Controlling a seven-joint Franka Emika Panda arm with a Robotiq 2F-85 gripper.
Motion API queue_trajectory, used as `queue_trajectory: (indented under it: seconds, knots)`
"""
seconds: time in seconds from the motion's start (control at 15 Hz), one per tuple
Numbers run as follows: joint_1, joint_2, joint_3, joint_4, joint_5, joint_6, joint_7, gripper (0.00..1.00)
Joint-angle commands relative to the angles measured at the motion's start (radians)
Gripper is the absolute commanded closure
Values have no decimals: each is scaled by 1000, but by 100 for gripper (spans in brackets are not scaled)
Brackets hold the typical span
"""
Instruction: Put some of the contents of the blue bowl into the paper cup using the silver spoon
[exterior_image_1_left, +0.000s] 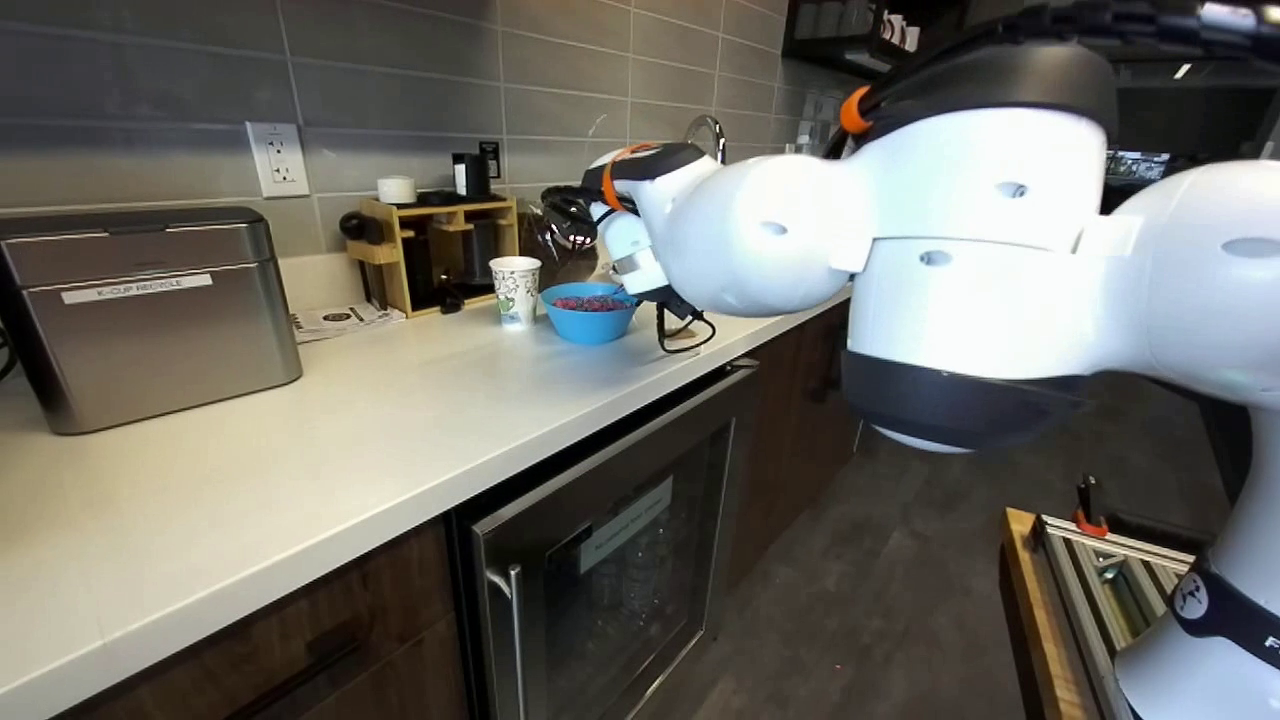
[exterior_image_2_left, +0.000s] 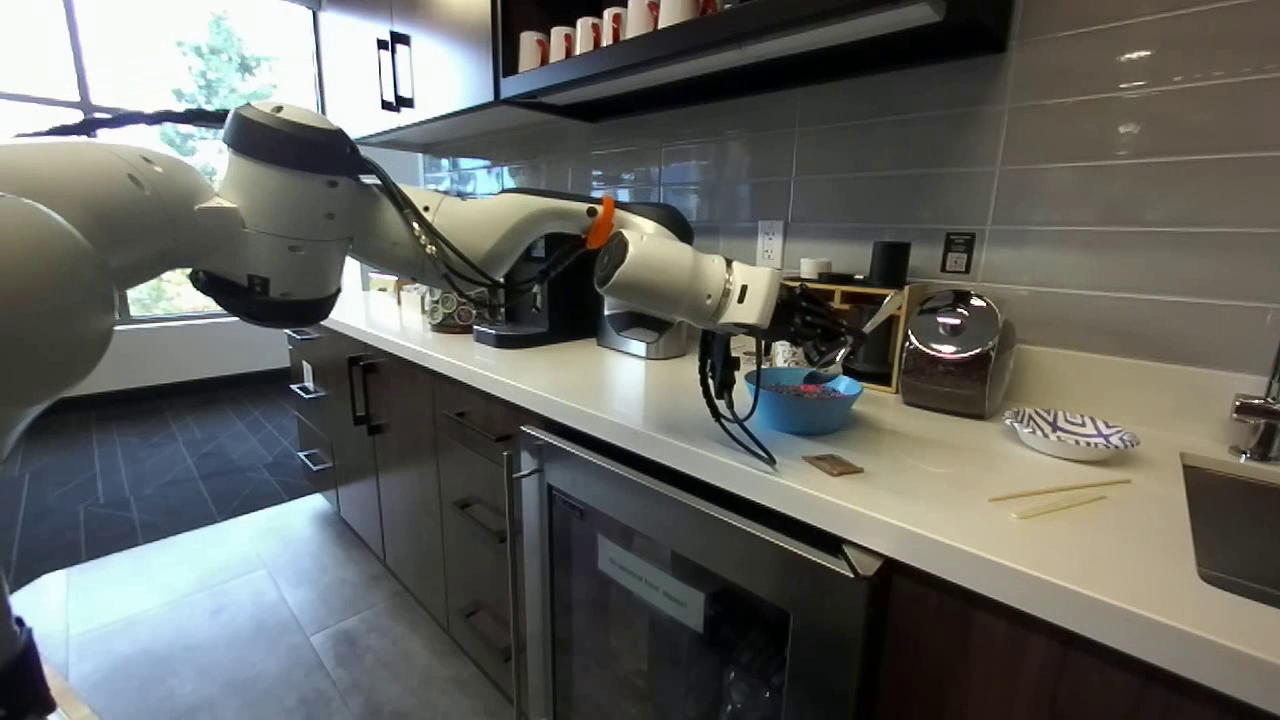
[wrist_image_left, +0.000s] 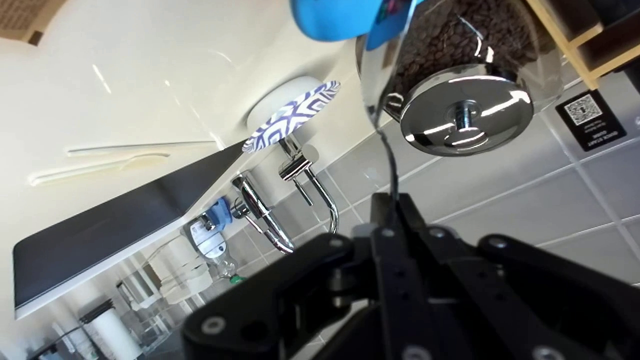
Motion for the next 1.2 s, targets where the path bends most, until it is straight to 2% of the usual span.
queue_trajectory:
  seconds: [0.0, 0.2, 0.27, 0.6, 1.13]
  knots:
    - [34, 140, -61, -13, 0, 14, 127, 100]
    - [45, 186, -65, -14, 0, 12, 153, 100]
    - [31, 110, -30, 17, 0, 58, 69, 100]
    - [44, 118, -22, 35, -3, 95, 53, 100]
    - [55, 118, 31, 1, -3, 48, 55, 100]
